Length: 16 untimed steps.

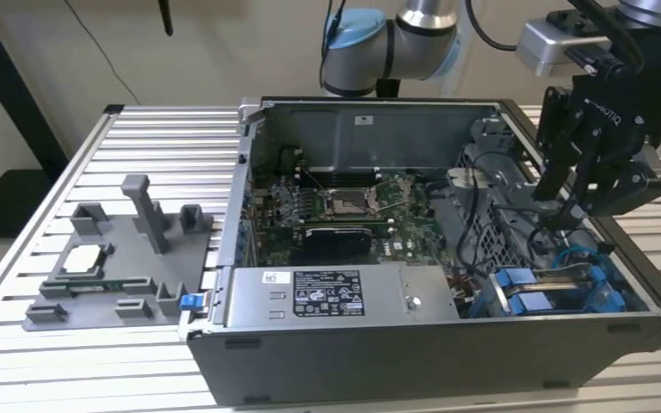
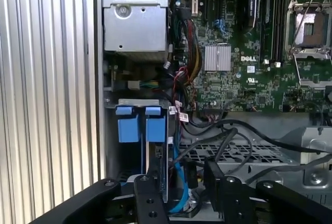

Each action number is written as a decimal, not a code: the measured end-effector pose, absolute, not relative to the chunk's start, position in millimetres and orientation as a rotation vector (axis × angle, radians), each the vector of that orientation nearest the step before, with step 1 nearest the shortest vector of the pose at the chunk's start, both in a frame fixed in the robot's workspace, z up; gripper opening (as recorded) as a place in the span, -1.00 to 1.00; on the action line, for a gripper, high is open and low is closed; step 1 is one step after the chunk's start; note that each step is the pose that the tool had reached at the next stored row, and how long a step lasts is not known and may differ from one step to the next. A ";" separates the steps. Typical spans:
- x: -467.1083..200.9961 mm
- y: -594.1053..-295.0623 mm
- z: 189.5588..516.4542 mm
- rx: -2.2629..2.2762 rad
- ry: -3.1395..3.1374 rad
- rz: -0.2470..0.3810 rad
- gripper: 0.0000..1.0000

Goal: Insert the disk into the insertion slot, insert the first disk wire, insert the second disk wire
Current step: 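Insert the first disk wire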

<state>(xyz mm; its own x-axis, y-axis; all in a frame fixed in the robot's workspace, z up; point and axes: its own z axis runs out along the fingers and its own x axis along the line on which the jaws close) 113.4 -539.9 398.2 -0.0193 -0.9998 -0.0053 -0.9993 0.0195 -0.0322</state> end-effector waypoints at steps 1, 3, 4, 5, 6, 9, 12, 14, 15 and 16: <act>113.4 -538.7 397.1 -2.180 2.220 -0.036 1.00; 113.4 -537.6 394.3 -2.182 2.211 -0.043 1.00; 113.5 -537.5 392.7 -2.186 2.206 -0.045 1.00; 113.5 -537.5 391.3 -2.191 2.200 -0.047 1.00; 113.4 -537.5 390.1 -2.198 2.191 -0.048 1.00; 113.4 -537.4 388.2 -2.235 2.149 -0.051 1.00; 113.4 -537.5 386.7 -2.268 2.108 -0.055 1.00; 113.4 -537.5 385.2 -2.274 2.098 -0.059 1.00; 113.5 -537.4 384.8 -2.273 2.097 -0.061 -1.00; 113.4 -537.4 384.7 -2.272 2.096 -0.062 -1.00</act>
<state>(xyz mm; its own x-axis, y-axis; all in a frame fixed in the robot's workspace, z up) 113.4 -537.4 384.7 0.0807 -0.9967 -0.0037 -0.9947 -0.0803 -0.0635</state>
